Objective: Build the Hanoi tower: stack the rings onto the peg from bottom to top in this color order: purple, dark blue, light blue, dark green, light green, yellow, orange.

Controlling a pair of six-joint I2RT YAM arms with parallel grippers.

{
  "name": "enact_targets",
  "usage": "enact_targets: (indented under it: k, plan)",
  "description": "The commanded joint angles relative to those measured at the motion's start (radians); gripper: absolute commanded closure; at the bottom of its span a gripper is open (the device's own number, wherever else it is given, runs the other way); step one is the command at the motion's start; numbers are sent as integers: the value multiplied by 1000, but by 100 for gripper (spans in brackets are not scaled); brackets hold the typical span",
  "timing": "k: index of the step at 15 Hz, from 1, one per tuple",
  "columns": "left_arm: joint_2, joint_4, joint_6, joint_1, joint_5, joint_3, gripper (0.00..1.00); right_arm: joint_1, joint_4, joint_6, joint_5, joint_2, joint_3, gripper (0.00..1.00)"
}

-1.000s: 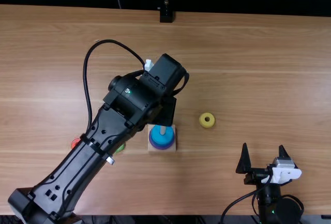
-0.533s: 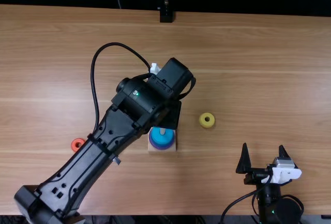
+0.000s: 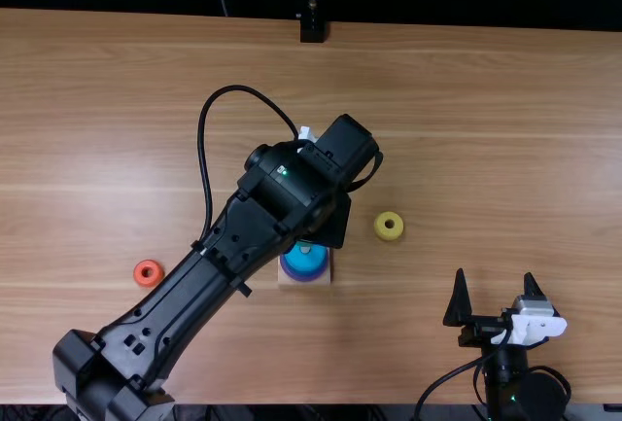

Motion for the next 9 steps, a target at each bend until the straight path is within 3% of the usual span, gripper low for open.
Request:
enact_targets:
  k: [1,5,6,7,8,9]
  plan:
    - [38,0,-13,-11,-9,24,100,-11,-8,-5,-2,-7,-7,0]
    - [39,11,-11,-11,-7,21,99,-11,-8,-5,-2,-7,-7,0]
    - [39,15,-9,-9,-7,20,70,-11,-8,-5,-3,-7,-6,0]
    - [39,15,-9,-8,-7,18,31,-11,-8,-5,-2,-7,-7,0]
    - [38,4,-9,-5,-7,15,0,-11,-8,-5,-3,-7,-7,0]
    - [34,4,-9,-3,-5,12,0,-11,-8,-5,-3,-7,-6,0]
